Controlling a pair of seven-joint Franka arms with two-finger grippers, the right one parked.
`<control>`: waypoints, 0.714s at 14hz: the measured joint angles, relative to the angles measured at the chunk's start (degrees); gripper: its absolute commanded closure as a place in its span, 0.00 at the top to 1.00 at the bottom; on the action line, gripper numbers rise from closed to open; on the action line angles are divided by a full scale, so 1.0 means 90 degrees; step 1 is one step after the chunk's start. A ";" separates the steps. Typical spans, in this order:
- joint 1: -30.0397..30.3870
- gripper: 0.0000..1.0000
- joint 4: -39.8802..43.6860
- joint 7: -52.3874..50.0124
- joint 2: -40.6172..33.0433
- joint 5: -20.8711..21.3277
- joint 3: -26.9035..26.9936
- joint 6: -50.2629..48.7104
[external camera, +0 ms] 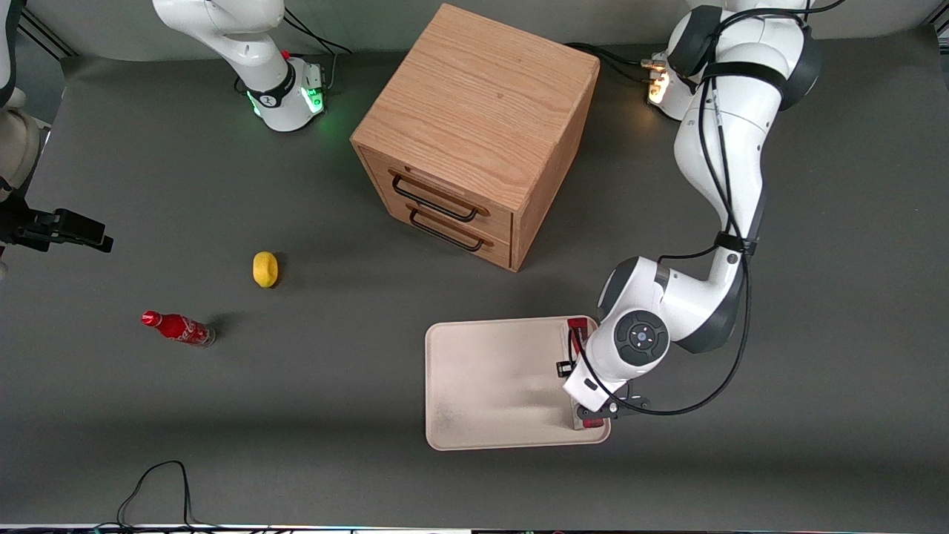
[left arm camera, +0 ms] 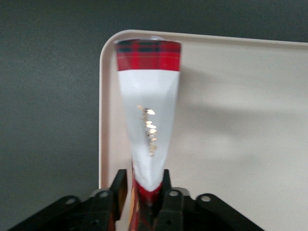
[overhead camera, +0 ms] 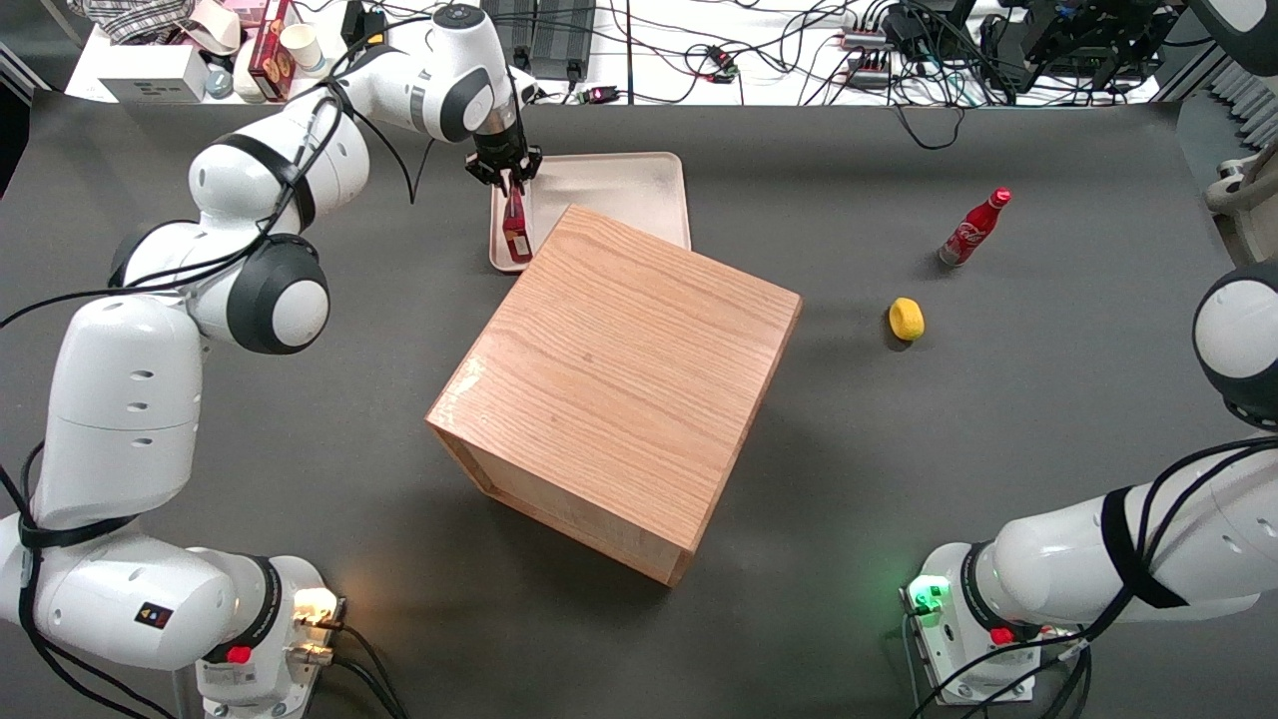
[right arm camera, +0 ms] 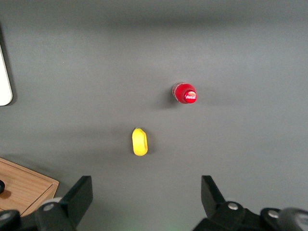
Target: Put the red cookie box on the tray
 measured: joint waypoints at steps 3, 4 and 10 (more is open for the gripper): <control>0.0004 1.00 0.0015 -0.0010 -0.0043 0.0001 0.0004 -0.0098; 0.0011 1.00 0.0024 -0.0012 -0.0126 0.0001 0.0009 -0.0311; 0.0820 1.00 -0.0345 0.0891 -0.1701 -0.0071 0.0029 -0.1935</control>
